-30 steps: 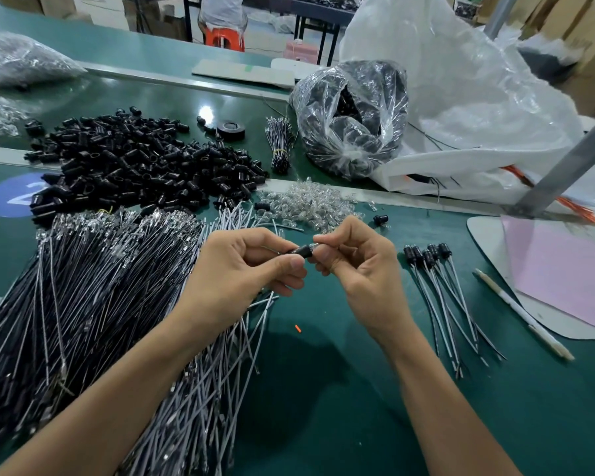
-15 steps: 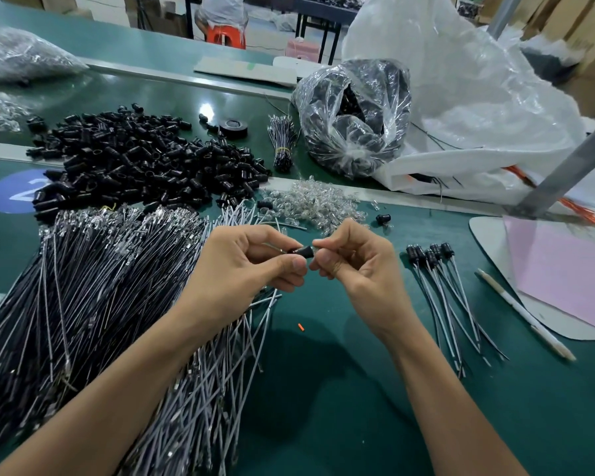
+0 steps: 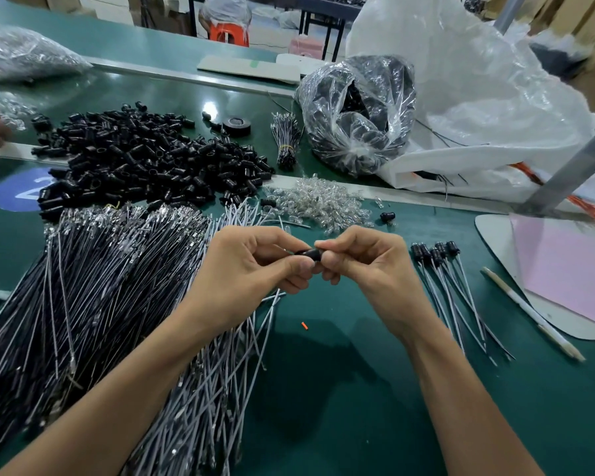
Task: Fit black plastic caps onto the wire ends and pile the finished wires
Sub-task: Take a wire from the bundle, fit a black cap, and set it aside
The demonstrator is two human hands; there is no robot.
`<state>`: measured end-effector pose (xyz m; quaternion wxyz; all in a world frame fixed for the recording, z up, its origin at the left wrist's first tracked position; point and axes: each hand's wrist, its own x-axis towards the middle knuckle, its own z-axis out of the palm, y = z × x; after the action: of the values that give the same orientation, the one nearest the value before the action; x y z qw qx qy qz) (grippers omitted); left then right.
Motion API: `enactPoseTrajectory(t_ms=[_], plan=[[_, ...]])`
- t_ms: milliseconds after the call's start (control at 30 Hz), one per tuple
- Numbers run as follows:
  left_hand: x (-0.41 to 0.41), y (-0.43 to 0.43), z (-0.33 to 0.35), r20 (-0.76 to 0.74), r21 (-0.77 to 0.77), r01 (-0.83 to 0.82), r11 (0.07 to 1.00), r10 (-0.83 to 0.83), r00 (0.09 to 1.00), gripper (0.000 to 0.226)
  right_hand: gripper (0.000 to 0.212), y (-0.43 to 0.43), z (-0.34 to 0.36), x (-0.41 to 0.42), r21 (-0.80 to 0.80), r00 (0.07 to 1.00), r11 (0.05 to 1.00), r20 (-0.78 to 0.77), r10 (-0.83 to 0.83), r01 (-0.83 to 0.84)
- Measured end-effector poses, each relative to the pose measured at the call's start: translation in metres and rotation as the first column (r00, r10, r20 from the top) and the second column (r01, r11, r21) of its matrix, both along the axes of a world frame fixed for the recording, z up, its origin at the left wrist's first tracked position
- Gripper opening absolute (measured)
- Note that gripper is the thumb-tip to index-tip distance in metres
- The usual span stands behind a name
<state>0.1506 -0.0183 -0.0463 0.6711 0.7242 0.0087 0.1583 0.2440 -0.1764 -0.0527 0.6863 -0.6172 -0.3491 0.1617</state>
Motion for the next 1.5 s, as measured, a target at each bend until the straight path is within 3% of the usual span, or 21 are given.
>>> enactPoseTrajectory(t_ms=[200, 400, 767, 867, 1000, 1133, 1233, 1333, 1433, 1500], plan=[[0.000, 0.000, 0.001, -0.012, 0.033, 0.072, 0.997, -0.071, 0.997, 0.018, 0.001, -0.010, 0.003, 0.007, -0.021, 0.981, 0.995, -0.168, 0.095, -0.100], [0.000, 0.001, -0.001, 0.018, 0.042, 0.082, 0.996, -0.083, 0.996, 0.017, 0.013, -0.005, -0.003, 0.002, 0.028, 0.960, 0.990, -0.245, 0.139, -0.136], [0.004, -0.007, 0.002, 0.045, 0.021, 0.012, 1.000, -0.013, 0.999, 0.006, 0.013, 0.003, -0.001, -0.001, 0.101, 0.980, 0.995, -0.197, 0.041, -0.022], [0.005, -0.007, 0.008, 0.008, -0.067, 0.009, 0.998, -0.009, 1.000, 0.018, 0.018, 0.005, 0.000, -0.004, 0.102, 0.989, 0.993, -0.126, 0.072, -0.060], [0.003, 0.002, 0.015, -0.058, -0.173, 0.078, 0.982, -0.089, 0.994, 0.042, 0.016, 0.000, 0.012, -0.001, 0.214, 0.992, 0.972, -0.100, -0.074, 0.094], [0.004, 0.014, 0.018, -0.082, -0.207, -0.162, 0.965, 0.148, 0.986, 0.039, 0.021, -0.031, 0.030, 0.018, 0.360, 0.923, 0.864, -0.287, -0.255, 0.351], [0.004, 0.023, 0.015, -0.088, -0.229, -0.325, 0.918, 0.313, 0.946, 0.027, 0.027, -0.063, 0.047, 0.038, 0.206, 0.863, 0.852, -0.284, -0.418, 0.481], [0.004, 0.026, 0.011, -0.089, -0.234, -0.364, 0.902, 0.353, 0.931, 0.023, 0.029, -0.088, 0.056, 0.062, -0.192, 0.860, 0.851, -0.060, -0.507, 0.489], [0.005, 0.026, 0.009, -0.104, -0.226, -0.383, 0.895, 0.369, 0.924, 0.023, 0.022, -0.101, 0.052, 0.079, -0.496, 0.879, 0.731, 0.175, -0.444, 0.469], [0.006, 0.025, 0.008, -0.111, -0.220, -0.396, 0.892, 0.380, 0.918, 0.023, 0.021, -0.102, 0.044, 0.086, -0.647, 0.854, 0.557, 0.402, -0.331, 0.521]])
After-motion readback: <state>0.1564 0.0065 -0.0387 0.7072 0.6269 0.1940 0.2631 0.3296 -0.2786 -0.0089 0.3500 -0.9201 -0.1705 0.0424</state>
